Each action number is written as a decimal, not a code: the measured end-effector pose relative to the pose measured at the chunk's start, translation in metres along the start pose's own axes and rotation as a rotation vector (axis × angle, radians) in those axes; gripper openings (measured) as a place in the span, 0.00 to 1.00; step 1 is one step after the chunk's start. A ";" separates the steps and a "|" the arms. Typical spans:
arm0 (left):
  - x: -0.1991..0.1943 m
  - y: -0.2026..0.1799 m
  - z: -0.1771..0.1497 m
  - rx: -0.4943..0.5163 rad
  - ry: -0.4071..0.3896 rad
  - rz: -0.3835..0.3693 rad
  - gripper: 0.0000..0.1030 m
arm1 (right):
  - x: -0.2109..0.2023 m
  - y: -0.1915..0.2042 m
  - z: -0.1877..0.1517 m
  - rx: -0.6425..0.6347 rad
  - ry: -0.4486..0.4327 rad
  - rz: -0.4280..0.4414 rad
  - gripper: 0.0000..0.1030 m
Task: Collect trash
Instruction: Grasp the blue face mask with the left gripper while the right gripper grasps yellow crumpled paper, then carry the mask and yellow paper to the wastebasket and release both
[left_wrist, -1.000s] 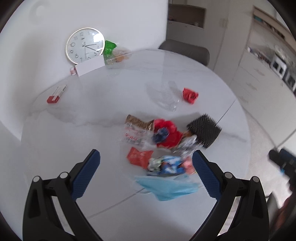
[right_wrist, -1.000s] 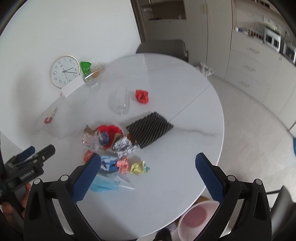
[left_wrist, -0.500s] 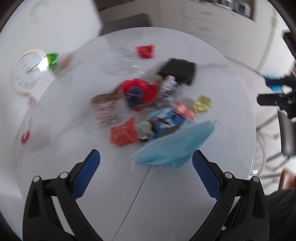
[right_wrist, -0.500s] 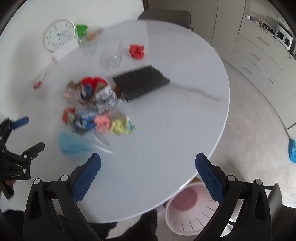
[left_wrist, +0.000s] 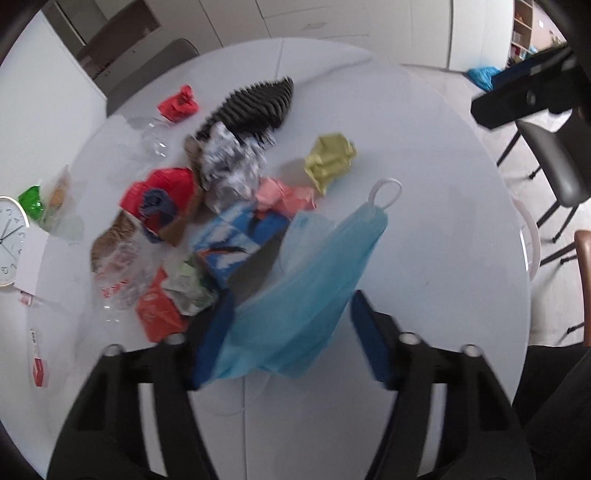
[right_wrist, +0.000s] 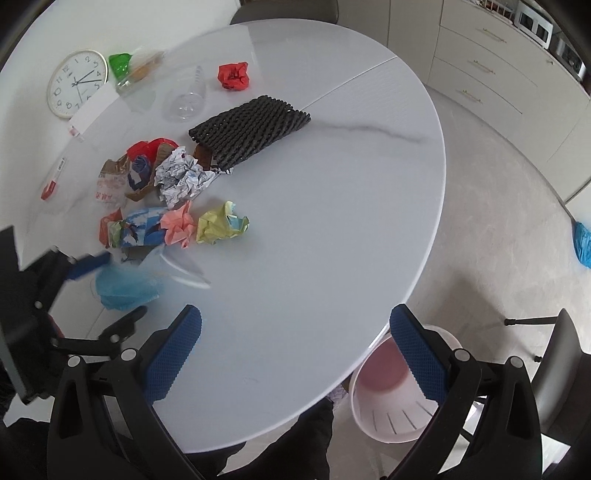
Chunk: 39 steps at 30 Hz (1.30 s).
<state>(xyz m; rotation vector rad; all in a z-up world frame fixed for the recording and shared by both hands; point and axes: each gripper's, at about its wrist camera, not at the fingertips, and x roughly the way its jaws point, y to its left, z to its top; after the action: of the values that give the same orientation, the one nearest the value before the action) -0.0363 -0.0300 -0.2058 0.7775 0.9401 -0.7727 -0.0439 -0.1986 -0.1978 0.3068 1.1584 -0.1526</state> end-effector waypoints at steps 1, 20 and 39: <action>0.003 0.000 -0.001 0.001 0.009 -0.001 0.39 | 0.001 0.001 0.001 0.000 -0.002 0.003 0.98; -0.066 0.011 -0.027 -0.109 -0.063 -0.008 0.22 | 0.074 0.064 0.051 -0.398 0.074 0.159 0.66; -0.091 0.019 -0.037 -0.281 -0.053 0.077 0.22 | 0.071 0.060 0.052 -0.512 0.052 0.213 0.41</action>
<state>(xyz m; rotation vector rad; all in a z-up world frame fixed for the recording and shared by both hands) -0.0697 0.0315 -0.1334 0.5415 0.9410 -0.5760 0.0462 -0.1554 -0.2340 -0.0215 1.1662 0.3378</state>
